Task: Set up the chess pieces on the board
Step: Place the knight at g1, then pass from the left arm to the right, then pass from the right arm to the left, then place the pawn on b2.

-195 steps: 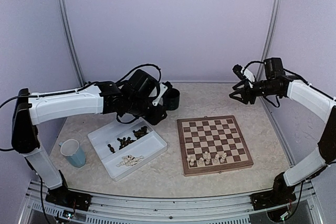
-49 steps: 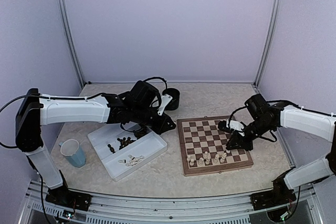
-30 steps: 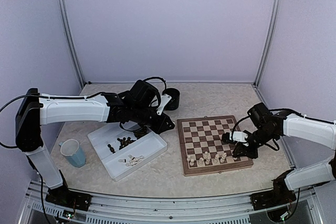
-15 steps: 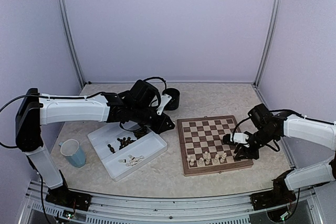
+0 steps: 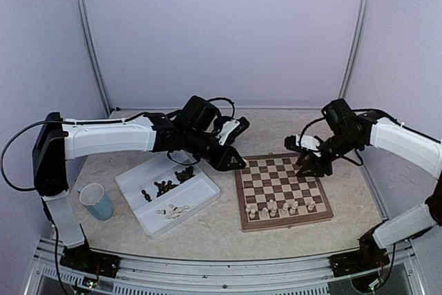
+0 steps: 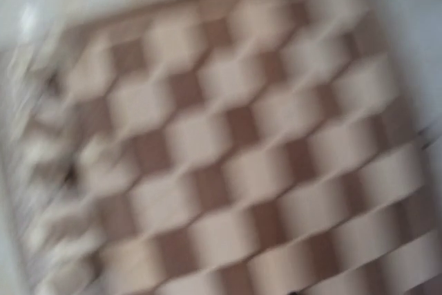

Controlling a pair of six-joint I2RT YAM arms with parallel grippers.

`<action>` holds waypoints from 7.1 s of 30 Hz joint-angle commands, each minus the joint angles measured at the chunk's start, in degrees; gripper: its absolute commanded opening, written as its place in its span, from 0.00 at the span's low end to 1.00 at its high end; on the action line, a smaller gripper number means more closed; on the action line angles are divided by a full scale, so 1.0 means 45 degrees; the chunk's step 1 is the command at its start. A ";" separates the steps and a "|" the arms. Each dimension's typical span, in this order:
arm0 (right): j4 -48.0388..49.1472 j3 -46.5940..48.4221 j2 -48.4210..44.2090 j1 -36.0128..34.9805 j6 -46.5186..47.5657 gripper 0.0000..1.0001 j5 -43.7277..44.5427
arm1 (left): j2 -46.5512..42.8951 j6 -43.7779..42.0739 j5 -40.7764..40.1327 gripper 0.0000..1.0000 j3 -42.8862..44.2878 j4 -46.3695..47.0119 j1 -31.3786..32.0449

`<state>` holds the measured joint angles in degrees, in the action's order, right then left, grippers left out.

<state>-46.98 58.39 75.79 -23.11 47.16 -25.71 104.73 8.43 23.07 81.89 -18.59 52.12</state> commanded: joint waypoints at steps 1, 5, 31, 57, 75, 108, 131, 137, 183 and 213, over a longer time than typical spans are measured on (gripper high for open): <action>0.0619 0.2057 0.0859 -0.1022 -0.0259 0.41 -0.0375 | 0.1048 0.0083 0.2778 0.07 0.1123 -0.0919 -0.0098; 0.0664 0.3461 0.1716 -0.2280 0.0171 0.41 -0.0327 | 0.1531 0.0226 0.4190 0.08 0.1477 -0.1028 -0.0151; -0.0310 0.3602 0.3224 -0.6653 0.2077 0.42 0.2899 | 0.2552 0.0633 0.7707 0.07 0.1554 -0.1056 -0.0463; 0.1525 0.2793 0.2763 -0.3617 -0.0619 0.10 -0.1642 | 0.0276 0.2530 0.5314 0.38 -0.1371 0.2126 -0.1348; 0.3366 0.2859 0.3197 -0.1004 -0.4567 0.13 -0.8060 | -0.3099 -0.1713 -0.3537 0.44 -0.4176 0.9448 0.1307; 0.3623 0.2633 0.3110 -0.0899 -0.4913 0.16 -0.8941 | -0.1090 -0.1657 -0.2301 0.23 -0.2484 0.8269 0.1406; 0.2901 -0.0772 0.0426 0.5009 -0.2936 0.50 -0.3813 | 0.3917 -0.2553 -0.0157 0.10 0.4076 0.2160 0.2012; 0.4309 -0.1976 -0.0083 0.5015 -0.3809 0.55 -0.4059 | 0.5448 -0.3104 0.0234 0.10 0.5802 -0.0358 0.2244; 0.4728 -0.2194 0.0355 0.5004 -0.3821 0.57 -0.4229 | 0.4048 -0.2239 -0.0864 0.11 0.2670 -0.0743 0.1998; 0.4707 -0.2205 0.0482 0.5009 -0.3746 0.58 -0.4382 | 0.5093 -0.2359 -0.0605 0.14 0.3468 -0.1318 0.2161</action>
<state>-26.24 49.06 77.58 -0.91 30.13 -44.36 127.17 -1.76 20.53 96.18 -22.96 61.54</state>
